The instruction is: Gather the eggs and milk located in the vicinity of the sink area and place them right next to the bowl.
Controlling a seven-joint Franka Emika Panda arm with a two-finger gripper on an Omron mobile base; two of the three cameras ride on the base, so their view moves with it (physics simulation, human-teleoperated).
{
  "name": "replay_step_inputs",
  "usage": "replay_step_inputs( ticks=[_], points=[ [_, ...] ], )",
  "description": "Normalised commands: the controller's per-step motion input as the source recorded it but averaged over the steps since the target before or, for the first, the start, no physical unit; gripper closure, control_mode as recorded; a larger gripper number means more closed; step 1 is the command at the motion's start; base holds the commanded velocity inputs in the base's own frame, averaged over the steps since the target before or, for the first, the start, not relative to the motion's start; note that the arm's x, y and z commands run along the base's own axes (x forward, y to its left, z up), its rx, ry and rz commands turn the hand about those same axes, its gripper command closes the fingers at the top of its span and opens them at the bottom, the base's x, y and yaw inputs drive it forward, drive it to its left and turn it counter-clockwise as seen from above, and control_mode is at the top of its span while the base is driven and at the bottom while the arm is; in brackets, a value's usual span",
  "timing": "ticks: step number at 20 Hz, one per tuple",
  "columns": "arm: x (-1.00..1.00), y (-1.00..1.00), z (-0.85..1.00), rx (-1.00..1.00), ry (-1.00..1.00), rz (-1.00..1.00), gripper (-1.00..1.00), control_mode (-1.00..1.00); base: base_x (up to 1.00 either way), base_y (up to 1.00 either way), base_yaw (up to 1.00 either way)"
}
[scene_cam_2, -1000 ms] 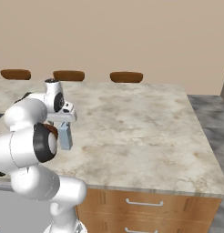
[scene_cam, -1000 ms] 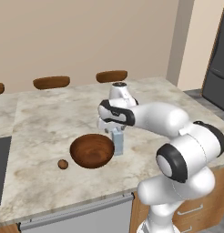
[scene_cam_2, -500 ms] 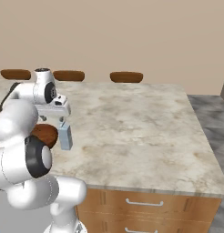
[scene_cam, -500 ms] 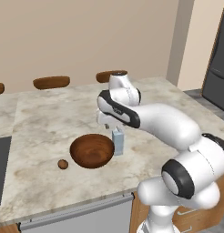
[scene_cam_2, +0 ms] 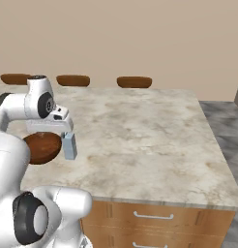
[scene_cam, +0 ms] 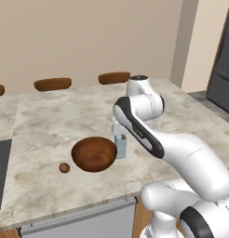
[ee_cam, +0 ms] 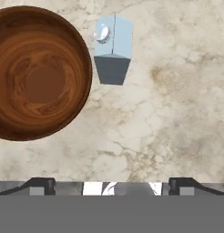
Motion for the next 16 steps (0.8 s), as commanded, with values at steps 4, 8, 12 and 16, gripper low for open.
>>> replay_step_inputs(
  ticks=[4,8,12,16],
  points=[
    [-0.31,-0.60,0.02,0.00,-0.03,0.00,-1.00,-1.00,0.00,0.00,0.00],
    [0.00,0.00,0.00,0.00,0.00,0.00,-1.00,-1.00,0.00,0.00,0.00],
    [-0.08,0.00,0.00,0.00,0.03,0.00,-1.00,-1.00,0.00,0.00,0.00],
    [0.00,0.00,0.00,0.00,0.00,0.00,-1.00,1.00,-0.79,0.44,0.04]
  ],
)
